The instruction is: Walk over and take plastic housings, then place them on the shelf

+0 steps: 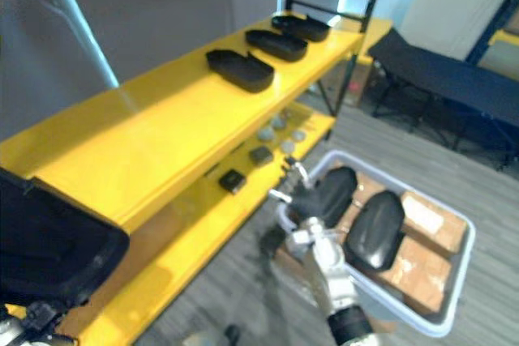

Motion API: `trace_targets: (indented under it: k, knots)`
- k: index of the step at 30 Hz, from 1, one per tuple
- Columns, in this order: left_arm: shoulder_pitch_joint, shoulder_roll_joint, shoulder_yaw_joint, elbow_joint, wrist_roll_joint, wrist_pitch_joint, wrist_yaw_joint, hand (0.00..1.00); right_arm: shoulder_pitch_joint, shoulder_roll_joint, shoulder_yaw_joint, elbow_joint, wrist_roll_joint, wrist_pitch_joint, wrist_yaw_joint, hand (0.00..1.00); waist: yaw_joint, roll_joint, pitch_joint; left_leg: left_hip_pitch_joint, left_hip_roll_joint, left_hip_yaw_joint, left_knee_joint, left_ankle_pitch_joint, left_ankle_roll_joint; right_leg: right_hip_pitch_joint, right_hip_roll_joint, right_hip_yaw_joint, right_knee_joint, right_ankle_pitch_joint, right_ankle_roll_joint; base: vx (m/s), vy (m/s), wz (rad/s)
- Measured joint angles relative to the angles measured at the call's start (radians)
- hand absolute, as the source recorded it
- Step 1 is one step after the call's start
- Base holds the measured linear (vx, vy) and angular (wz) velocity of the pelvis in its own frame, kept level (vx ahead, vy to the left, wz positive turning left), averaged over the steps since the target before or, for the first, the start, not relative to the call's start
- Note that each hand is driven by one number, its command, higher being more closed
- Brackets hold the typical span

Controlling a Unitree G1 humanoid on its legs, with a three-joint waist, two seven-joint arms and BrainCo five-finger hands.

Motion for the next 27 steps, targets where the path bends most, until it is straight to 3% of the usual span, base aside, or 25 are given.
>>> trace_targets:
  k: [4, 8, 12, 17, 19, 21, 22, 23, 25, 27]
  knots:
    - [-0.031, 0.001, -0.012, 0.042, -0.003, 0.001, 0.000, 1.00, 0.012, -0.042, -0.053, 0.000, 0.021, 0.009, 0.025, 0.00, -0.001, 0.005, 0.014, -0.043, -0.005, -0.068, 0.064, -0.014, -0.013, 0.016, 0.009, -0.023, 0.046, -0.026, -0.022, 0.03, -0.013, 0.54]
    - [-0.026, -0.003, -0.012, 0.089, -0.073, 0.001, -0.020, 1.00, 0.012, -0.056, -0.087, 0.005, 0.020, 0.009, 0.018, 0.00, 0.008, 0.031, 0.067, -0.071, -0.027, -0.134, 0.103, -0.012, -0.018, 0.069, 0.016, -0.099, 0.050, -0.056, -0.003, -0.04, -0.032, 0.76]
    - [0.001, -0.005, -0.033, 0.112, -0.122, -0.007, -0.090, 1.00, 0.070, -0.056, -0.088, 0.024, -0.004, 0.008, -0.001, 0.00, 0.015, 0.051, 0.100, -0.120, 0.020, 0.000, 0.143, -0.003, -0.024, 0.105, 0.012, -0.167, 0.075, -0.087, 0.006, -0.09, 0.020, 0.73]
    - [0.011, -0.005, -0.053, 0.126, -0.125, -0.062, -0.101, 1.00, 0.088, -0.056, -0.086, 0.030, -0.021, -0.014, -0.001, 0.00, 0.018, 0.045, 0.116, -0.126, 0.015, 0.033, 0.182, -0.030, -0.004, 0.087, -0.003, -0.109, 0.111, -0.110, -0.008, -0.02, 0.058, -0.09]
    - [-0.015, 0.006, -0.055, 0.123, -0.116, -0.087, -0.103, 1.00, 0.092, -0.054, -0.092, 0.029, -0.022, -0.025, -0.001, 0.00, -0.009, 0.041, 0.124, -0.146, 0.009, 0.034, 0.197, -0.034, -0.003, 0.073, -0.010, -0.095, 0.131, -0.134, 0.001, -0.05, 0.049, 0.13]
    - [-0.074, 0.053, -0.105, 0.122, -0.118, -0.088, -0.112, 1.00, 0.141, -0.045, -0.125, 0.000, -0.035, -0.035, -0.027, 0.00, -0.045, 0.039, 0.122, -0.171, -0.020, 0.005, 0.198, -0.024, 0.011, 0.021, 0.017, 0.076, 0.179, -0.211, 0.003, -0.07, 0.010, 0.78]
    - [-0.120, 0.085, -0.151, 0.123, -0.118, -0.088, -0.128, 1.00, 0.188, -0.040, -0.146, -0.033, -0.052, -0.044, -0.057, 0.00, -0.078, 0.037, 0.123, -0.178, -0.056, -0.044, 0.192, -0.014, 0.022, 0.009, 0.046, 0.191, 0.199, -0.255, -0.023, -0.05, -0.029, 1.06]
    - [-0.130, 0.092, -0.164, 0.123, -0.118, -0.089, -0.130, 1.00, 0.199, -0.039, -0.152, -0.042, -0.054, -0.045, -0.064, 0.00, -0.086, 0.036, 0.122, -0.179, -0.064, -0.056, 0.191, -0.012, 0.023, 0.008, 0.051, 0.215, 0.204, -0.263, -0.030, 0.01, -0.055, 1.13]
    - [-0.222, 0.145, -0.254, 0.130, -0.117, -0.096, -0.138, 1.00, 0.271, -0.031, -0.192, -0.102, -0.071, -0.064, -0.094, 0.00, -0.129, 0.041, 0.118, -0.185, -0.108, -0.141, 0.145, 0.020, 0.021, -0.029, 0.063, 0.360, 0.277, -0.279, -0.061, 0.07, 0.002, 1.27]
    - [-0.293, 0.186, -0.307, 0.135, -0.100, -0.097, -0.127, 1.00, 0.293, -0.023, -0.215, -0.120, -0.073, -0.075, -0.105, 0.00, -0.157, 0.041, 0.118, -0.184, -0.098, -0.162, 0.085, 0.082, 0.013, -0.068, 0.071, 0.393, 0.344, -0.273, -0.072, 0.09, 0.016, 1.14]
